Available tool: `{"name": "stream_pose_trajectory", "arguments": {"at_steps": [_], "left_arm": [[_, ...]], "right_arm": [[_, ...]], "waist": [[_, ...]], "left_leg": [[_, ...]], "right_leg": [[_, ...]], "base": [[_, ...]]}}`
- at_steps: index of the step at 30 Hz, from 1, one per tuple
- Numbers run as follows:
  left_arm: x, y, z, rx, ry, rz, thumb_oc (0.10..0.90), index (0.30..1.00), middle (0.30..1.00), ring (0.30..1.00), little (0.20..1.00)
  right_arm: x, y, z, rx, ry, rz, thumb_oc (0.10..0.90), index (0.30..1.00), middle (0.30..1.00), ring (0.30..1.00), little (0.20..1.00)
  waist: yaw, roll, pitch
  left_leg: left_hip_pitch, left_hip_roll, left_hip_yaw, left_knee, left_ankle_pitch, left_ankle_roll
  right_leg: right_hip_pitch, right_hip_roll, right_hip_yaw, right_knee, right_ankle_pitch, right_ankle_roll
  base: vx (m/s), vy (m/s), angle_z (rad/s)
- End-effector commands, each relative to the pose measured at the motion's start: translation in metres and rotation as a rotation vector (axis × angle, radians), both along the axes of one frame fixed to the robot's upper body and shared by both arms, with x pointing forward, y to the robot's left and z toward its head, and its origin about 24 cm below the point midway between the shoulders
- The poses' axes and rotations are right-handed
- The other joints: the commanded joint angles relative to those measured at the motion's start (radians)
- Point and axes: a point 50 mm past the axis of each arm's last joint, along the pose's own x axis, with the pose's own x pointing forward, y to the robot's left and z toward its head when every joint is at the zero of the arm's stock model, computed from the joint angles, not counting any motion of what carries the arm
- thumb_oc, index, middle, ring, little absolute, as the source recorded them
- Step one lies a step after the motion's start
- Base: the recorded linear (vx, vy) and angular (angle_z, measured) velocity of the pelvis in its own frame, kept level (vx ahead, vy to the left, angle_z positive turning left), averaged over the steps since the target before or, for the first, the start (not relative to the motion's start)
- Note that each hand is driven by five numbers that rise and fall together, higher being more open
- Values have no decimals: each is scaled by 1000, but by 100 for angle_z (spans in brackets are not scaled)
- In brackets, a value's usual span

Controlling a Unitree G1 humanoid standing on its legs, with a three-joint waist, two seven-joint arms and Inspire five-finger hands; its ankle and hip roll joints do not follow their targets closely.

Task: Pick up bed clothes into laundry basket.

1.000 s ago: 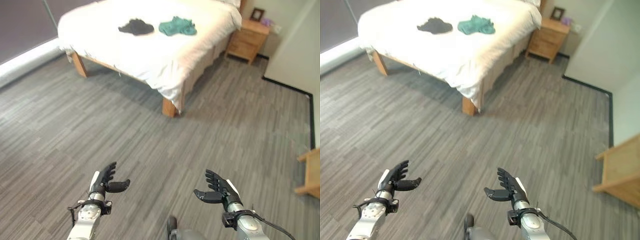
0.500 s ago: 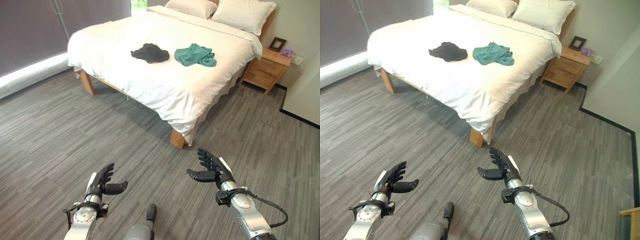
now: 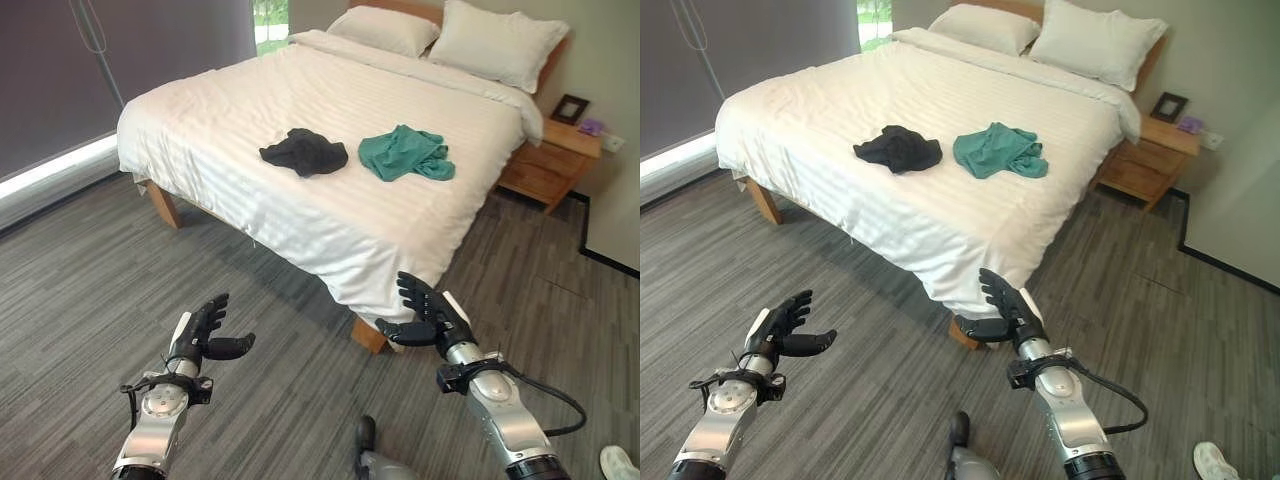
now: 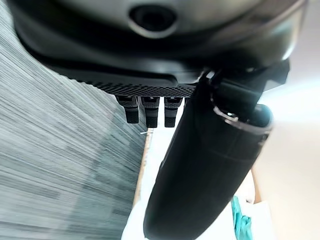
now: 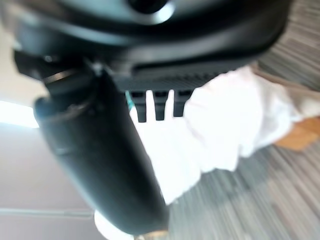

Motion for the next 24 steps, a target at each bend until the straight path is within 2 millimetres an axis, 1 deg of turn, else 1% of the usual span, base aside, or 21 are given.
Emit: {"name": "stream_pose_trajectory", "arguments": {"at_steps": [1,2,3,4,5,6,7,8,9,10,11,12,13,15,16,18,19,20,21,23,24], "left_arm": [[21,6,56,130,-257,-78,800,900,900,900,900],[21,5,59,121,-264,-86,800,900,900,900,900],[22,4,61,96,-275,-92,800,900,900,900,900],[22,2,62,79,-284,-85,800,900,900,900,900],[25,1,63,62,-293,-83,800,900,900,900,900],[30,-1,70,50,-317,-91,800,900,900,900,900],[30,-1,70,50,-318,-92,800,900,900,900,900],[32,-3,76,49,-340,-102,800,900,900,900,900],[34,-3,80,71,-355,-110,800,900,900,900,900],[34,-3,80,70,-354,-110,800,900,900,900,900],[34,-2,84,96,-366,-120,800,900,900,900,900],[34,-2,87,115,-373,-130,800,900,900,900,900],[36,-3,89,123,-375,-138,800,900,900,900,900],[37,-6,91,134,-370,-176,800,900,900,900,900],[38,-9,91,120,-373,-194,800,900,900,900,900],[38,-9,96,126,-382,-217,800,900,900,900,900],[38,-8,97,125,-384,-215,800,900,900,900,900],[39,-8,98,121,-385,-215,800,900,900,900,900],[40,-8,98,115,-385,-213,800,900,900,900,900],[41,-12,97,86,-381,-244,800,900,900,900,900],[41,-14,93,113,-363,-255,800,900,900,900,900]], "right_arm": [[31,8,67,-23,-300,63,800,900,900,900,900],[32,7,73,-9,-328,47,800,900,900,900,900],[34,5,79,-11,-355,38,800,900,900,900,900],[37,2,88,-30,-388,23,800,900,900,900,900],[40,-6,94,-50,-406,-14,800,900,900,900,900],[40,-13,107,-38,-453,-51,800,900,900,900,900],[40,-13,107,-37,-453,-52,800,900,900,900,900],[40,-21,118,-102,-484,-67,800,900,900,900,900],[40,-25,125,-138,-501,-67,800,900,900,900,900],[40,-25,125,-140,-500,-68,800,900,900,900,900],[42,-25,130,-177,-509,-58,800,900,900,900,900],[45,-26,139,-220,-529,-49,800,900,900,900,900],[49,-27,144,-250,-534,-49,800,900,900,900,900],[58,-31,149,-325,-502,-33,800,900,900,900,900],[62,-33,150,-352,-485,-30,800,900,900,900,900],[67,-37,159,-403,-486,-37,800,900,900,900,900],[67,-36,160,-404,-488,-35,800,900,900,900,900],[72,-51,166,-505,-449,-75,800,900,900,900,900],[74,-60,169,-551,-424,-99,800,900,900,900,900],[77,-95,179,-710,-313,-181,800,900,900,900,900],[76,-117,182,-853,-211,-207,800,900,900,900,900]], "waist": [[24,-37,-56],[37,-54,-41],[56,-60,-25],[80,-72,-8],[106,-83,10],[134,-93,24],[135,-97,25],[142,-89,16],[146,-77,9],[146,-79,9],[161,-67,1],[174,-53,-9],[177,-45,-10],[168,-33,-23],[169,-31,-30],[149,-20,-20],[152,-20,-18],[130,-4,1],[126,-6,1],[127,-20,-10],[116,-27,-3]], "left_leg": [[-41,284,81,303,232,-134],[-144,285,80,466,287,-127],[-222,274,79,556,285,-106],[-292,245,81,613,263,-88],[-368,222,96,629,222,-70],[-474,192,141,534,164,-53],[-472,188,143,525,171,-52],[-493,168,153,374,145,-41],[-498,150,146,253,152,-38],[-484,147,145,230,160,-38],[-490,119,114,124,197,-40],[-494,102,85,61,232,-46],[-470,99,79,15,257,-53],[-428,100,87,24,227,-29],[-403,91,94,4,230,-17],[-335,107,104,-26,209,5],[-335,105,109,-26,208,6],[-301,124,102,-33,206,2],[-291,125,98,-38,202,-1],[-280,134,101,-44,180,-16],[-269,135,86,-44,169,-17]], "right_leg": [[75,-112,82,47,87,166],[108,-113,85,47,66,138],[145,-99,87,39,37,119],[180,-94,96,18,19,107],[216,-90,102,-3,9,101],[274,-90,107,-29,-11,100],[272,-95,109,-30,-10,101],[295,-89,112,-34,-35,106],[304,-75,113,-35,-48,106],[308,-79,113,-35,-52,107],[331,-58,126,-38,-63,108],[353,-35,140,-41,-76,106],[370,-27,145,-36,-90,105],[362,-33,130,25,-134,103],[349,-43,135,115,-122,119],[249,-71,145,317,-55,151],[241,-73,151,331,-61,152],[171,-69,172,402,-36,152],[155,-75,173,374,-44,143],[156,-107,136,231,-51,134],[172,-102,150,173,-52,134]], "base": [[760,-424,21],[504,-340,21],[436,-348,21],[397,-321,12],[581,-330,-13],[450,-214,-48],[595,-99,-42],[453,32,-18],[477,28,1],[375,22,-5],[358,8,-8],[452,23,-27],[391,53,-40],[299,120,-48],[230,175,-28],[205,134,-31],[175,85,-37],[131,49,-19],[198,18,-9],[213,-80,1],[165,-63,8]]}}
